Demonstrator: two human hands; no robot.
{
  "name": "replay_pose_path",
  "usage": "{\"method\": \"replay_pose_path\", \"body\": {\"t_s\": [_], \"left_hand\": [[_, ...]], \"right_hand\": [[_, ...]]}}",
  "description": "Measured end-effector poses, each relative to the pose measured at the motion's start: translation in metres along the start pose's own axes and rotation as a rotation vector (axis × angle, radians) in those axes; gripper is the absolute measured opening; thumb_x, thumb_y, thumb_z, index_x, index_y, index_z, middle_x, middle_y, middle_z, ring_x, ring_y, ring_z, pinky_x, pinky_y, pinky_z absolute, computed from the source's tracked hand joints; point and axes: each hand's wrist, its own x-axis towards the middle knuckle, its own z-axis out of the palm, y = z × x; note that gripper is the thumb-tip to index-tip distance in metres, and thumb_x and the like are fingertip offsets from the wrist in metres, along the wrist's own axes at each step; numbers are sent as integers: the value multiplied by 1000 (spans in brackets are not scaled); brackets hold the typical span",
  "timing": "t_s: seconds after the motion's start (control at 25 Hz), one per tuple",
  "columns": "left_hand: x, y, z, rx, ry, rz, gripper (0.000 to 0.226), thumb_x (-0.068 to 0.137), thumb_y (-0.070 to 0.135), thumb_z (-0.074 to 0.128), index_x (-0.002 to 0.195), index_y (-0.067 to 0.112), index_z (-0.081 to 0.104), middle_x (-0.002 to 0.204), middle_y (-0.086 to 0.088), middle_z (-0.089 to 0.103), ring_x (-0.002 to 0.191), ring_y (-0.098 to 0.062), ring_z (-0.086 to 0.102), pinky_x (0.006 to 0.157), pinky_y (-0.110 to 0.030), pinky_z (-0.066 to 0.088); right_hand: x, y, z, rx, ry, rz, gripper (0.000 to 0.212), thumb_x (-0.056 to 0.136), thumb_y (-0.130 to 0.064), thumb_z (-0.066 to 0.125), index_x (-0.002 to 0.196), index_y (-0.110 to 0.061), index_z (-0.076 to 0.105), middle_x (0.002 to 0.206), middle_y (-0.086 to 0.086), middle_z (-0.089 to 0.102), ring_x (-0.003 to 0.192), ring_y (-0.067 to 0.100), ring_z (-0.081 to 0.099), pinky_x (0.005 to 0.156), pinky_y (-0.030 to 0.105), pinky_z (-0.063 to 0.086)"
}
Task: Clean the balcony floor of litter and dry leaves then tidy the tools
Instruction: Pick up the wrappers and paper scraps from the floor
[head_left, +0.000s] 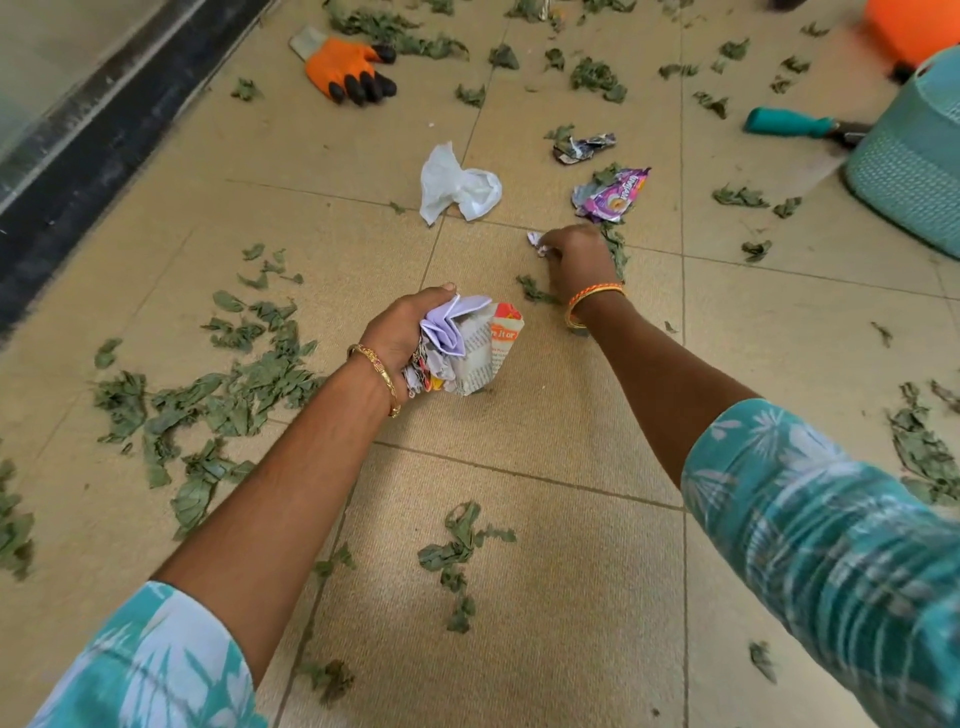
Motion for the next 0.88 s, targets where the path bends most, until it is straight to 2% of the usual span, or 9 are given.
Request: {"method": "replay_pose_path", "body": {"t_s": [0.12, 0.24, 0.32, 0.4, 0.44, 0.52, 0.64, 0.76, 0.88], "left_hand": [[6, -6, 1, -19, 10, -2, 76, 51, 47, 76, 112, 4, 69, 85, -17, 68, 80, -29, 60, 98, -42, 44], [8, -7, 7, 73, -43, 39, 84, 43, 64, 80, 107, 10, 73, 105, -19, 70, 92, -29, 65, 101, -43, 45], [7, -4, 18, 101, -64, 72, 95, 40, 76, 78, 110, 12, 71, 109, -17, 70, 98, -31, 67, 100, -44, 47], [9, -4, 26, 98, -38, 96, 102, 38, 73, 81, 114, 6, 67, 112, -18, 68, 105, -35, 65, 100, -47, 46], [8, -3, 29, 86, -22, 105, 98, 38, 66, 84, 111, 3, 68, 109, -18, 69, 103, -36, 65, 98, -46, 48], [3, -3, 29, 61, 3, 104, 72, 37, 49, 81, 92, 4, 70, 90, -15, 68, 81, -30, 65, 82, -40, 51], [-7, 0, 29, 19, 0, 82, 46, 40, 36, 71, 75, 8, 62, 74, -12, 55, 60, -20, 50, 69, -37, 46], [-15, 12, 27, 0, 5, 41, 37, 41, 32, 69, 65, 7, 57, 67, -13, 51, 59, -21, 47, 70, -40, 44], [-49, 36, 28, -55, 26, -37, 34, 56, 32, 71, 78, 9, 61, 78, -13, 59, 72, -24, 54, 74, -38, 48]], "right_hand": [[-21, -21, -29, 395, 151, 182, 20, 83, -3, 60, 101, -8, 65, 81, 11, 69, 79, 23, 62, 67, 24, 44], [-50, -49, -67, 908, -60, 300, 19, 78, -3, 71, 85, -15, 58, 60, -6, 66, 55, 6, 59, 52, 18, 48], [-66, -58, -81, 992, -249, 263, 16, 77, -1, 72, 77, -14, 62, 56, -7, 67, 55, 6, 61, 55, 21, 51], [-74, -61, -84, 1011, -296, 244, 11, 78, -1, 70, 78, -11, 66, 62, -5, 69, 60, 10, 64, 62, 26, 54], [-75, -60, -84, 996, -294, 245, 8, 79, -3, 70, 79, -11, 68, 66, -3, 69, 62, 12, 63, 64, 28, 54], [-77, -59, -82, 963, -326, 276, 4, 83, -10, 68, 79, -11, 70, 69, -1, 67, 64, 12, 60, 64, 28, 51], [-88, -65, -83, 1052, -396, 425, 21, 92, -26, 57, 76, -15, 65, 64, -1, 60, 59, 11, 52, 58, 23, 43], [-110, -88, -89, 1186, -297, 540, 16, 95, -30, 50, 88, -23, 62, 85, -3, 64, 77, 11, 61, 65, 24, 50], [-130, -129, -116, 1308, -169, 511, 17, 97, -26, 47, 97, -29, 64, 104, -2, 65, 96, 13, 62, 74, 26, 51]]}}
